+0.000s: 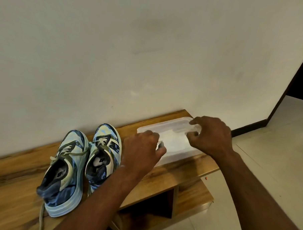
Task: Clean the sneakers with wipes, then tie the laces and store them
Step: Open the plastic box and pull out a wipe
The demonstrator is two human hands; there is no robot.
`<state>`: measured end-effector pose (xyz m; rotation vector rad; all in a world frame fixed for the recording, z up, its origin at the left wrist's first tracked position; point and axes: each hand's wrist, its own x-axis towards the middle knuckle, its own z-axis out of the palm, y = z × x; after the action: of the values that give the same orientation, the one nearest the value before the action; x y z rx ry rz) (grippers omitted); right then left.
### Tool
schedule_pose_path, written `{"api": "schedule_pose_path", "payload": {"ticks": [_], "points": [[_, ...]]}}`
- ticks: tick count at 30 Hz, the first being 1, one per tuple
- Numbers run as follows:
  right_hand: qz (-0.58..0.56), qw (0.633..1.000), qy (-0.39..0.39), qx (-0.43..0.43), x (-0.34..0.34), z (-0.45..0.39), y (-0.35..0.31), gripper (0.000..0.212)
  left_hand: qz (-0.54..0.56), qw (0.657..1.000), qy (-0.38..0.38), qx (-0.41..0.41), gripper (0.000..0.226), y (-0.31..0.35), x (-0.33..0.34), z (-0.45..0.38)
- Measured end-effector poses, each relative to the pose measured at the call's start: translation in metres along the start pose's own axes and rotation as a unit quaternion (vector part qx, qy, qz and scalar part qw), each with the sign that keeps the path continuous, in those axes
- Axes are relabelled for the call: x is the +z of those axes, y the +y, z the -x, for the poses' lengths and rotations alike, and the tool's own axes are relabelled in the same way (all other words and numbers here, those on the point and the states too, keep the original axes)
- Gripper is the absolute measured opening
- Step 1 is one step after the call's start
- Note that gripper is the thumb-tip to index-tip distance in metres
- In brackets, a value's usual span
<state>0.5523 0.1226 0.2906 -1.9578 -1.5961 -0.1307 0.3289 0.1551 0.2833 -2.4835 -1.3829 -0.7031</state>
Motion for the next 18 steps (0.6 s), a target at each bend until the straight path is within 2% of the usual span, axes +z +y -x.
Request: {"api": "schedule_pose_path", "payload": {"ticks": [4,7,12,15,18], "points": [[-0.063,0.98,0.187,-0.015,-0.007,-0.004,0.004,0.034,0.065,0.992,0.113,0.008,0.029,0.001,-0.009,-0.007],[-0.121,0.964,0.236,0.018,-0.001,-0.007,0.009,0.034,0.149,0.981,0.119,-0.024,0.035,0.001,-0.012,-0.014],[-0.195,0.948,0.229,0.102,0.008,-0.013,0.005,0.045,0.272,0.947,0.145,-0.095,0.035,-0.005,-0.011,-0.024],[-0.248,0.945,0.162,0.141,0.013,-0.019,0.001,0.059,0.314,0.924,0.166,-0.143,0.043,-0.01,-0.009,-0.031],[-0.292,0.936,0.112,0.162,0.017,-0.024,-0.005,0.071,0.32,0.915,0.162,-0.184,0.052,-0.016,-0.002,-0.038]]}}
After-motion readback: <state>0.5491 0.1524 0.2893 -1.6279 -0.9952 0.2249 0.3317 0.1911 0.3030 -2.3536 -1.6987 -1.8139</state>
